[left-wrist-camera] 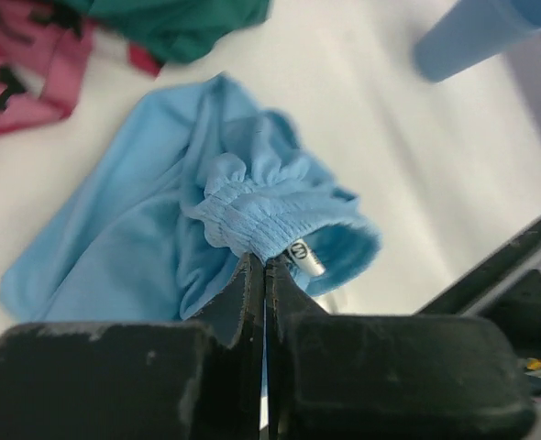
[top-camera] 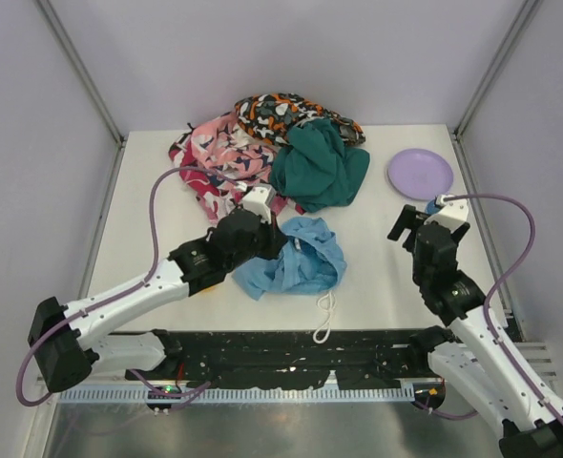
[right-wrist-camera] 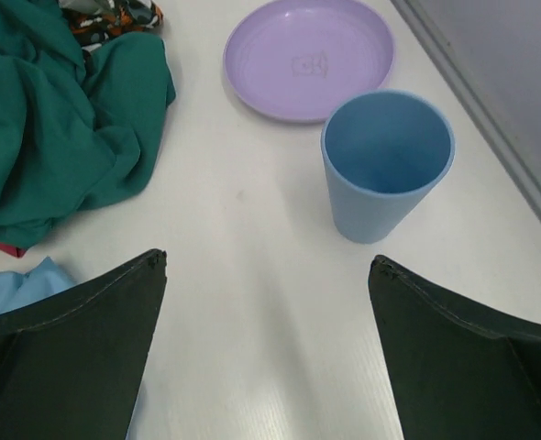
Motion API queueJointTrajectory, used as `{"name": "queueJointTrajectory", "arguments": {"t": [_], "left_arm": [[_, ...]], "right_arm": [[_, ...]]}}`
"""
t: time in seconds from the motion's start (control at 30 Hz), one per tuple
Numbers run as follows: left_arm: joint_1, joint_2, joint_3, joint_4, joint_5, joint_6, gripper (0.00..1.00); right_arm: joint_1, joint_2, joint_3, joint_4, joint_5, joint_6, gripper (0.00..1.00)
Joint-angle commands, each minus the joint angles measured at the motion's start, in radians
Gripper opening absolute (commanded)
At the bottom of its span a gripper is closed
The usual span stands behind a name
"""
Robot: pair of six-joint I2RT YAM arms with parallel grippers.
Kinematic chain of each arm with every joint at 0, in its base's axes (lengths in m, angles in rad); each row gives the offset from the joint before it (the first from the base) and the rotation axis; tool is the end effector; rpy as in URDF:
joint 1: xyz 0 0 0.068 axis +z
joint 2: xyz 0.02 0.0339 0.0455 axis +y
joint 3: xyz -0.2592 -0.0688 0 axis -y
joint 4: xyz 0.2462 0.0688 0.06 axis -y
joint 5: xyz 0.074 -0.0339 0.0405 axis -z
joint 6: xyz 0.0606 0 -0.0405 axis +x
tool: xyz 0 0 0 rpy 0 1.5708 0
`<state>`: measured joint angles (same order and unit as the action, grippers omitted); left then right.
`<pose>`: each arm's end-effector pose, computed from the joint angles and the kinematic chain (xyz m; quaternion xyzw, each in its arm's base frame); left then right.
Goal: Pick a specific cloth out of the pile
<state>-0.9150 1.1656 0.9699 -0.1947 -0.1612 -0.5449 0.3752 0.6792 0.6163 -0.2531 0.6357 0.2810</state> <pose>0.1874 -0.2277 0.3118 0.1083 0.8222 -0.3201 0.4580 0.1848 0.0341 0.2826 0.1471 0.7768 -0.0598 0.6094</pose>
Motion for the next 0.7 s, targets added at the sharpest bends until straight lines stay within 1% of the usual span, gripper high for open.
{"name": "queueJointTrajectory", "arguments": {"t": [0.0, 0.03, 0.07, 0.1, 0.17, 0.23, 0.33, 0.43, 0.53, 0.67], "left_arm": [[0.004, 0.006, -0.063, -0.091, -0.251, -0.119, 0.10], [0.005, 0.017, -0.057, -0.144, -0.288, -0.124, 0.30], [0.005, 0.028, -0.045, -0.200, -0.326, -0.101, 0.59], [0.005, 0.023, -0.022, -0.262, -0.369, -0.090, 0.99], [0.005, -0.007, 0.018, -0.336, -0.452, -0.084, 1.00], [0.005, -0.085, 0.020, -0.348, -0.485, -0.067, 1.00], [0.005, -0.211, -0.006, -0.330, -0.459, -0.043, 1.00], [0.004, -0.311, -0.065, -0.299, -0.448, -0.044, 1.00], [0.005, -0.368, -0.108, -0.292, -0.457, -0.044, 1.00], [0.005, -0.397, -0.120, -0.313, -0.477, -0.046, 1.00]], "right_arm": [[-0.002, -0.121, -0.087, -0.041, -0.100, 0.135, 0.95], [-0.002, -0.148, -0.110, -0.041, -0.123, 0.156, 0.95], [-0.002, -0.162, -0.116, -0.043, -0.128, 0.174, 0.95], [-0.002, -0.180, -0.122, -0.052, -0.142, 0.182, 0.95], [-0.001, -0.202, -0.116, -0.072, -0.151, 0.195, 0.95], [-0.002, -0.219, -0.104, -0.098, -0.151, 0.205, 0.95], [-0.001, -0.247, -0.095, -0.123, -0.154, 0.204, 0.95], [-0.002, -0.286, -0.107, -0.135, -0.160, 0.192, 0.95], [-0.002, -0.326, -0.142, -0.111, -0.174, 0.159, 0.95], [-0.002, -0.323, -0.144, -0.110, -0.133, 0.140, 0.95]]}}
